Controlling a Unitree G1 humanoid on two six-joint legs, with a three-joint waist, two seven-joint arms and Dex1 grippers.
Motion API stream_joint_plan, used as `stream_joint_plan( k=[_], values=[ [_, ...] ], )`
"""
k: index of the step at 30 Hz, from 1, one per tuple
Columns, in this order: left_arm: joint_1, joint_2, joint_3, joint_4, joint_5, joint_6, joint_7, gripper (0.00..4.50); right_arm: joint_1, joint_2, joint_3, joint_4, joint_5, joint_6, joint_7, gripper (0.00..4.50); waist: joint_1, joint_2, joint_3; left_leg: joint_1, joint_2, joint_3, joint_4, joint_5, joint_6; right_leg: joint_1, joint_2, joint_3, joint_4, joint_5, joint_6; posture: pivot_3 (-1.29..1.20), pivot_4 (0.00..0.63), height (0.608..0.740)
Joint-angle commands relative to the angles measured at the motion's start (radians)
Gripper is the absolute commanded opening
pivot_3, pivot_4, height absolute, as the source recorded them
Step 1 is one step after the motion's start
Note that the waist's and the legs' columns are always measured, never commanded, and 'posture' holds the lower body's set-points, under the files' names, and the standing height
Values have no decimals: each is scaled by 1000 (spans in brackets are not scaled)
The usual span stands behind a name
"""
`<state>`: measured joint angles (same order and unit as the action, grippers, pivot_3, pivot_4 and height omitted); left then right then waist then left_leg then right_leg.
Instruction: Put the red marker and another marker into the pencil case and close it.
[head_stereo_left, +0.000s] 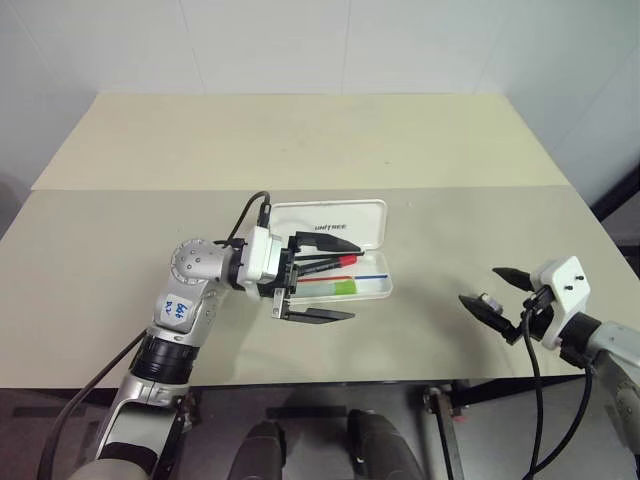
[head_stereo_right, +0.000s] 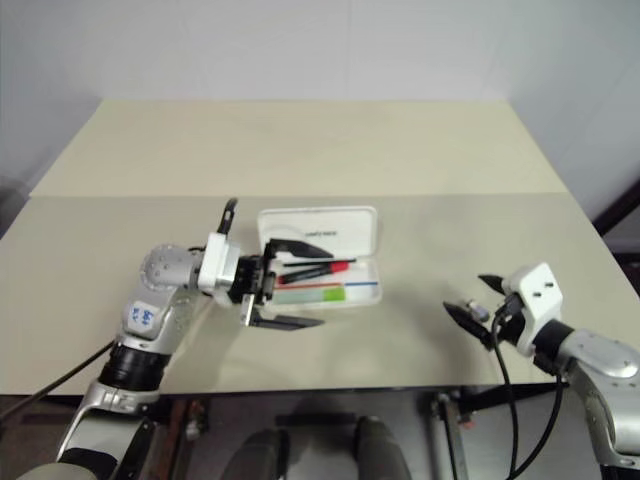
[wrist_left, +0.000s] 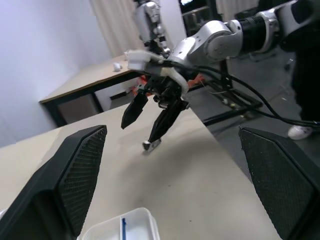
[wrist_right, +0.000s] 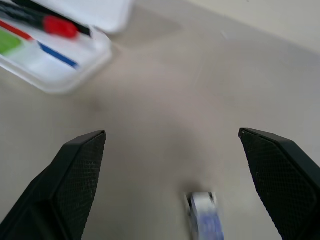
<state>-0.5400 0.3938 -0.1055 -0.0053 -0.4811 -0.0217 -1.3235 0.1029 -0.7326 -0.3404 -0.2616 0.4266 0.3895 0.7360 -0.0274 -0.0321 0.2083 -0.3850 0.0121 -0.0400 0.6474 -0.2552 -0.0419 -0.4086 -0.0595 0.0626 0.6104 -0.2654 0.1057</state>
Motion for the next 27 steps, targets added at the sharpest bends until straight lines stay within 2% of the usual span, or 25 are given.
stream_joint_plan(
  k=[1,5,14,18,22,27],
  values=[
    [20,-6,63,-22,-127,41,-29,4486,27,7,-52,-9,-6,-25,-15,4500,0,0,0,0,0,0,0,0,0,0,0,0,0,0,-1,0,150,740],
    [35,44,51,-6,-82,42,-57,4486,24,9,-26,45,-47,-36,-28,4500,-1,0,0,0,0,0,1,1,2,1,0,0,-1,2,-1,0,150,740],
    [36,48,60,-23,-98,45,-55,4486,-119,48,63,221,-113,-40,-60,4500,0,0,0,0,1,1,-1,2,2,0,0,0,-5,4,-2,0,150,740],
    [43,52,65,-40,-99,49,-44,4486,-178,50,80,291,-118,53,-84,4500,0,0,0,-1,0,1,-1,2,2,0,0,0,-5,4,-2,0,150,740],
    [61,60,72,-71,-101,60,-27,4486,-152,12,99,269,-112,164,-52,4500,0,-1,-1,0,1,1,0,2,2,1,0,0,-5,4,-1,0,150,740],
    [80,70,82,-100,-101,72,-4,4486,-88,-32,64,213,-77,211,-17,4500,14,-1,-2,0,1,-1,-1,2,2,3,0,-1,-8,3,-2,0,150,740]
  ],
)
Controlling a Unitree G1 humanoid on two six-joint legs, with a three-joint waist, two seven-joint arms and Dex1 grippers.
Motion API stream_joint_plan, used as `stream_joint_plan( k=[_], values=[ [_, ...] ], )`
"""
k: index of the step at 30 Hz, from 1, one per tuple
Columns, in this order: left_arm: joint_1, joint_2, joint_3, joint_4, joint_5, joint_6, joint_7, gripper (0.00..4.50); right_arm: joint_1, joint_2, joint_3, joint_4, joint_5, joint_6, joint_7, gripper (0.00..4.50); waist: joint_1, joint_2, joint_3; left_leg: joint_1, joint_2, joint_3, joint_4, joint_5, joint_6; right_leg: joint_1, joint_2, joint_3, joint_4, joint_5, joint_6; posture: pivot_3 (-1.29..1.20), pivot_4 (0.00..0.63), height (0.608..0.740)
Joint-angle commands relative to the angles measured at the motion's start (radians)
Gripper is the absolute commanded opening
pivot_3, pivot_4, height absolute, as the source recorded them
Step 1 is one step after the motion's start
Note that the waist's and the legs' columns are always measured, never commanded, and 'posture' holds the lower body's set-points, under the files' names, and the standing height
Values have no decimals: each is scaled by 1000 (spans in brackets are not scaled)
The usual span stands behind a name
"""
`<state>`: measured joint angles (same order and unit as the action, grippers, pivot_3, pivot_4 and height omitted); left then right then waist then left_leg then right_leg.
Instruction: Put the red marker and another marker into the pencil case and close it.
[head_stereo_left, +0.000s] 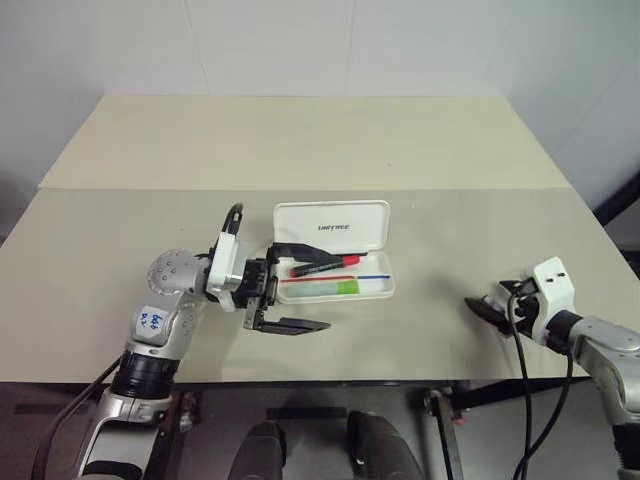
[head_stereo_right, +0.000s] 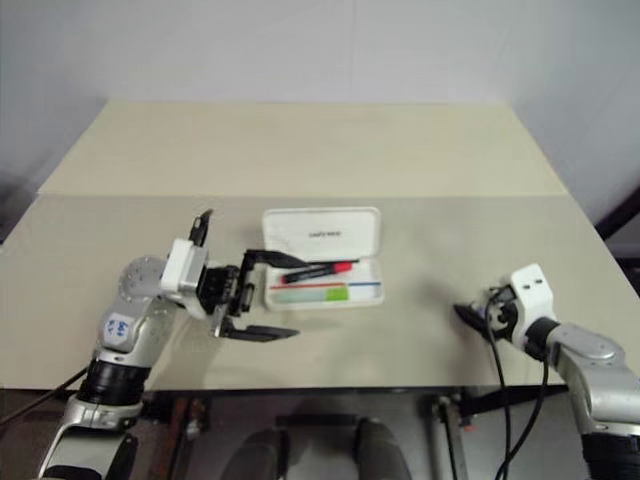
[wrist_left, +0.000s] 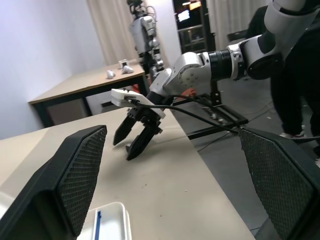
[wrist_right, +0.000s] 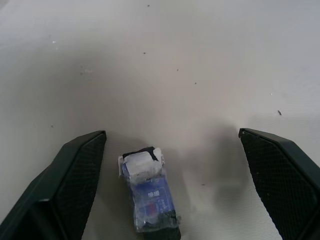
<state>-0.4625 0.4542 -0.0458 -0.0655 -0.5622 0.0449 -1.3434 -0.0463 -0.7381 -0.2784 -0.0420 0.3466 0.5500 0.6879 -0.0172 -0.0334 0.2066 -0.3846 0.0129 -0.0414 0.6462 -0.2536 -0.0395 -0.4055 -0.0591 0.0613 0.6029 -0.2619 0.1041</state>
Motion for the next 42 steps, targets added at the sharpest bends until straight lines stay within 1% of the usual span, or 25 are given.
stream_joint_plan(
  k=[1,6,13,14,16,19,24,25,26,33,35,37,41,42],
  values=[
    [4,10,22,-42,-19,6,18,4486,76,-35,0,-15,9,54,44,4500,9,0,0,-1,0,0,0,0,0,0,0,0,-1,0,0,0,150,740],
    [-1,7,19,-42,-16,8,26,4486,114,-61,11,-34,15,60,67,4500,17,-1,-1,-3,0,0,-1,-2,1,0,0,0,-5,0,0,0,150,740],
    [-16,7,25,-19,-19,5,21,4486,148,-81,75,-18,-41,54,55,4500,18,-3,-3,-2,0,0,-2,-3,1,0,0,-2,-6,0,0,0,150,740],
    [-17,8,27,-16,-20,5,19,4500,150,-85,80,-20,-43,67,52,4082,18,-4,-4,-2,0,-1,-2,-3,1,1,0,-2,-7,0,0,0,150,740],
    [-16,12,30,-18,-25,9,17,4500,156,-89,79,-41,-33,83,52,3580,18,-5,-5,-1,1,-1,-2,-3,1,4,0,-3,-9,0,0,0,150,740],
    [-10,17,36,-24,-34,16,14,4500,162,-99,78,-57,-24,97,56,2529,18,-7,-6,1,1,-2,-2,-4,1,9,-1,-3,-14,0,0,0,150,740],
    [-3,48,60,-22,-65,35,-12,4500,168,-117,74,-66,-18,114,59,809,20,-8,-7,1,0,-2,-1,-5,1,12,-2,-4,-18,0,0,0,150,740],
    [-2,55,67,-22,-71,39,-19,4500,167,-119,72,-68,-17,115,58,540,21,-8,-7,1,0,-3,-1,-6,1,12,-2,-4,-18,0,0,0,150,740],
    [0,64,77,-22,-80,46,-25,4500,167,-119,70,-71,-16,113,57,422,21,-8,-7,1,1,-3,-1,-7,2,12,-2,-5,-18,0,0,0,150,740],
    [42,163,155,-35,-136,100,-77,4500,116,-122,57,-144,7,110,62,422,15,-8,-7,1,2,-2,-2,-9,2,11,-2,-6,-18,-1,-1,0,150,740],
    [66,208,192,-34,-156,116,-102,4500,66,-122,63,-194,24,124,63,422,14,-8,-7,1,2,-1,-2,-9,2,10,-2,-6,-18,-1,-1,0,150,740],
    [76,248,221,-18,-161,122,-127,4500,12,-124,78,-237,38,137,74,422,9,-4,-4,-1,3,0,-2,-9,2,8,-2,-5,-18,-1,-1,0,150,740],
    [80,285,252,17,-151,117,-152,4500,-91,-130,124,-274,45,148,92,422,3,4,1,-1,3,1,-2,-9,2,5,-2,-4,-17,-1,-1,0,150,740],
    [87,295,265,24,-153,118,-157,4500,-138,-129,147,-285,47,148,101,422,3,5,1,-1,3,2,-2,-9,2,5,-2,-4,-17,-1,-1,0,150,740]
  ],
)
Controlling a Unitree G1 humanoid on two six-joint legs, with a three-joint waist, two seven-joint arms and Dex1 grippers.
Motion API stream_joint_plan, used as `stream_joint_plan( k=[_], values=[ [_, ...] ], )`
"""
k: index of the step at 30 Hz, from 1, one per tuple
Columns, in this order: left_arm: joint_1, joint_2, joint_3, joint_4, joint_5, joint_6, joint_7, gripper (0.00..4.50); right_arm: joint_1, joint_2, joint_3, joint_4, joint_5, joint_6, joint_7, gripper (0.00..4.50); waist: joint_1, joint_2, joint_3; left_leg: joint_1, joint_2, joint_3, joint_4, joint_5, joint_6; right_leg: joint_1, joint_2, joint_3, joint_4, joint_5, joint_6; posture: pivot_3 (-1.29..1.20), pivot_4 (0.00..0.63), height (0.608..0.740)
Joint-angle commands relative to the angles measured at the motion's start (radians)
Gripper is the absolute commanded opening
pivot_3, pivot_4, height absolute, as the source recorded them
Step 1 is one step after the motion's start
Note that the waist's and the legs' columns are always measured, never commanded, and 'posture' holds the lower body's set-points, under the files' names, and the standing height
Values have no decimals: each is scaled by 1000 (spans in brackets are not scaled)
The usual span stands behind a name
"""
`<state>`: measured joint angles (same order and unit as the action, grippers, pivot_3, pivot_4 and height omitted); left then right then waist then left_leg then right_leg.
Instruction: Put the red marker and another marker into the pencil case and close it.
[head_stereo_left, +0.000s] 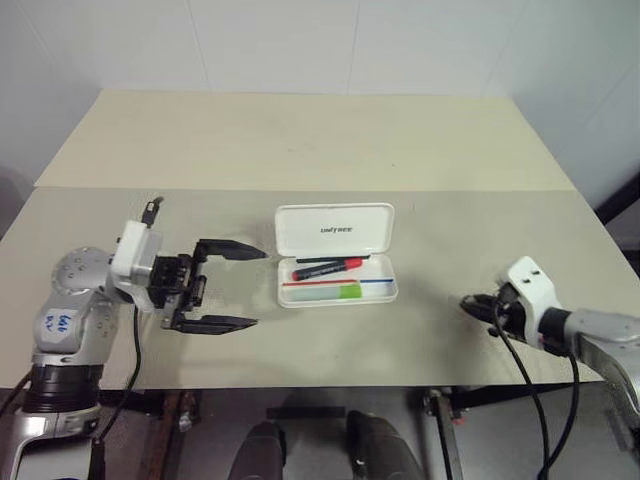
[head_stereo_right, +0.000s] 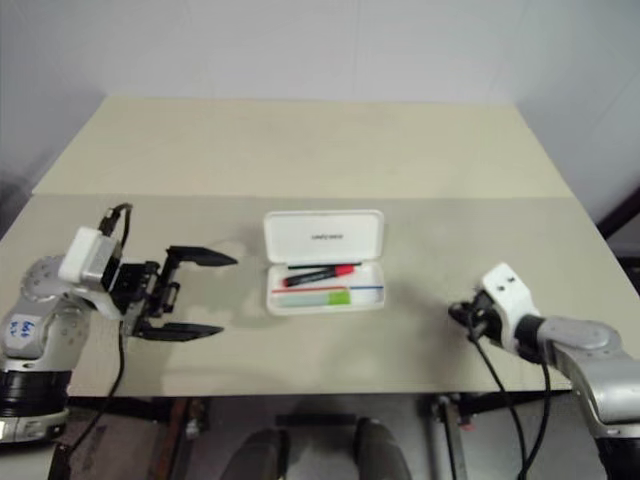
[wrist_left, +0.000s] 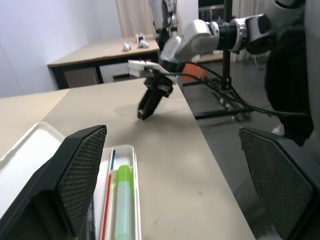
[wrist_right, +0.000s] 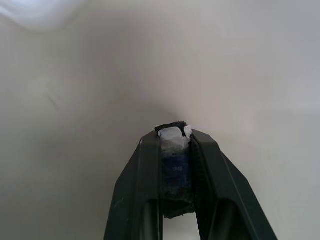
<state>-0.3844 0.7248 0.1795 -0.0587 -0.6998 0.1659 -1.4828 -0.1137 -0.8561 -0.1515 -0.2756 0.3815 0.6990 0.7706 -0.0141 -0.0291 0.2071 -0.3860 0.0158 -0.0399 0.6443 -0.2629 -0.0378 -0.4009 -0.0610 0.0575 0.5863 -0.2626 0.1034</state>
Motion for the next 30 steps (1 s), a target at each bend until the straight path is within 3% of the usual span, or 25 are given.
stream_joint_plan(
  k=[1,12,21,30],
  values=[
    [14,31,50,22,-18,-2,-22,4500,-109,-9,39,-60,13,-1,27,422,-1,1,1,-1,0,0,0,0,0,-1,0,0,0,0,0,0,150,740],
    [76,43,108,22,-7,-42,7,4500,-448,21,321,-64,-46,-77,190,422,-12,1,1,-6,0,2,-8,0,0,-13,0,0,6,0,2,0,150,740],
    [162,45,154,-55,-32,-33,48,4500,-550,60,487,21,-184,-212,288,422,-14,2,1,-5,0,2,-13,0,0,-16,0,0,7,4,10,0,150,740],
    [214,39,173,-126,-41,-22,96,4500,-568,83,519,90,-262,-277,338,422,-14,2,1,-5,0,2,-12,0,0,-16,0,0,9,3,9,0,150,740]
  ],
)
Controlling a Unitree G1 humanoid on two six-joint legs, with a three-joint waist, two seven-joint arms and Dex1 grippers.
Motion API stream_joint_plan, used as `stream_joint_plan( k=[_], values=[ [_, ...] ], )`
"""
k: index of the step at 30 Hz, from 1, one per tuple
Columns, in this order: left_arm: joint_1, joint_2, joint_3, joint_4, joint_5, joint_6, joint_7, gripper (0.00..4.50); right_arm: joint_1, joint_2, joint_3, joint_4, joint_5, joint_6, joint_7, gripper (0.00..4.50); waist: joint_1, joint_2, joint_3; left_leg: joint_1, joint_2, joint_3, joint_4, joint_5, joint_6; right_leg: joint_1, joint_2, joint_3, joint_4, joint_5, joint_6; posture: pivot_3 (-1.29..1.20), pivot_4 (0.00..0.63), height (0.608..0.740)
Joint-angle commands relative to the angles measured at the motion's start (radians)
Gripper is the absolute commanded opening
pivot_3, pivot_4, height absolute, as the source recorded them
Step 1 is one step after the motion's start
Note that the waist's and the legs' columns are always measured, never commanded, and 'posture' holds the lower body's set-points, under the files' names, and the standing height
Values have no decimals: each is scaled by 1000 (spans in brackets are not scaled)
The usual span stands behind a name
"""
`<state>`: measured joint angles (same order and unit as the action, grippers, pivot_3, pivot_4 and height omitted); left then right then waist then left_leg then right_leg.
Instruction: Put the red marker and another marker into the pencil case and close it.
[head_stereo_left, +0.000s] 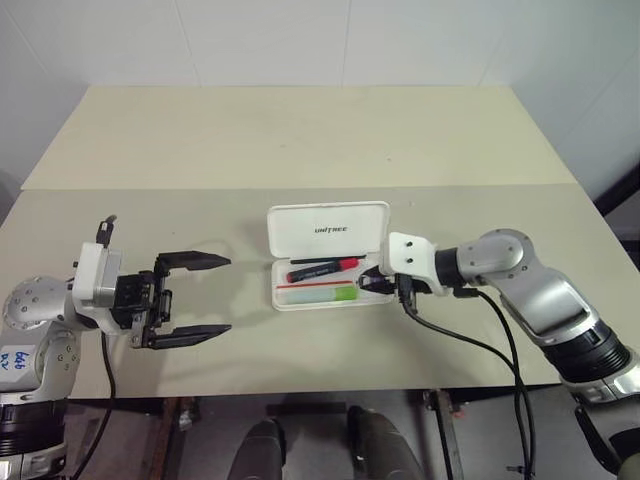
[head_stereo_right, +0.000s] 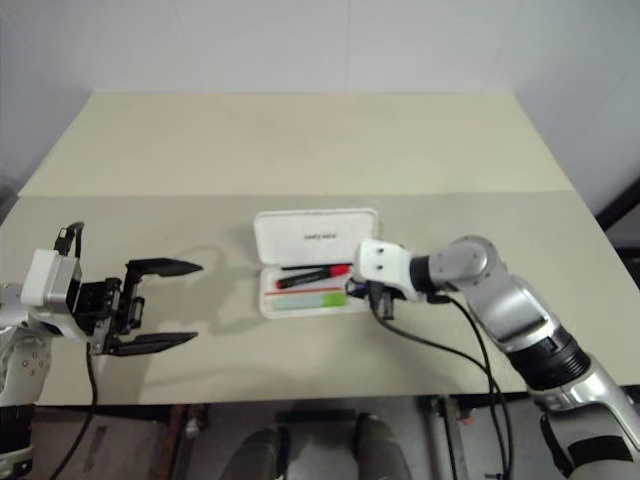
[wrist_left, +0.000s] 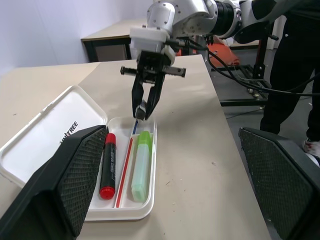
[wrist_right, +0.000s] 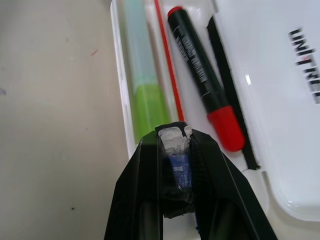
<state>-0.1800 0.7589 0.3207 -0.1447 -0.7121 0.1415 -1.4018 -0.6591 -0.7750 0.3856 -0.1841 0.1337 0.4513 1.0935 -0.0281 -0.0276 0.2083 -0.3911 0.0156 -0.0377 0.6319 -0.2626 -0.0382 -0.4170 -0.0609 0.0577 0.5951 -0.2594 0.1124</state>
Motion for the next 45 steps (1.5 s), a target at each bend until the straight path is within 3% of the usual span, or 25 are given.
stream_joint_plan(
  k=[1,6,17,18,27,36,43,45],
  values=[
    [12,4,31,-45,-29,3,18,4500,-24,5,-19,6,-17,-33,18,422,0,0,0,0,0,0,0,0,0,0,0,0,0,0,0,0,150,740],
    [17,1,30,-55,-30,1,27,4500,-32,23,-11,44,-51,-54,19,422,-1,0,0,1,0,0,0,0,0,0,0,0,1,0,0,0,150,740],
    [5,-2,19,-55,-24,-2,36,4500,-19,10,-53,-5,-24,-11,79,4305,0,0,0,1,0,0,0,0,0,0,0,0,3,0,0,0,150,740],
    [2,-5,15,-55,-23,-3,38,4500,-16,8,-60,-16,-15,-1,83,4441,0,0,0,1,0,0,1,0,0,0,0,0,4,0,0,0,150,740],
    [-94,-57,-2,41,61,-101,97,4500,26,19,-221,-112,139,106,55,4441,2,0,0,2,0,0,3,0,0,0,1,0,7,0,0,0,150,740],
    [-341,-82,-23,395,218,-292,192,4500,158,28,-424,-148,303,62,36,4441,5,0,0,2,0,-1,4,1,0,1,1,-1,8,1,2,0,150,740],
    [-493,-90,-88,640,310,-285,237,4500,288,48,-561,-182,428,13,27,4441,2,-1,0,2,-1,0,4,1,0,1,1,0,9,1,3,0,150,740],
    [-535,-90,-114,712,312,-214,218,4091,321,57,-593,-182,455,-1,16,4500,1,-1,0,2,-1,-1,4,1,0,1,2,0,10,1,3,0,150,740]
  ],
)
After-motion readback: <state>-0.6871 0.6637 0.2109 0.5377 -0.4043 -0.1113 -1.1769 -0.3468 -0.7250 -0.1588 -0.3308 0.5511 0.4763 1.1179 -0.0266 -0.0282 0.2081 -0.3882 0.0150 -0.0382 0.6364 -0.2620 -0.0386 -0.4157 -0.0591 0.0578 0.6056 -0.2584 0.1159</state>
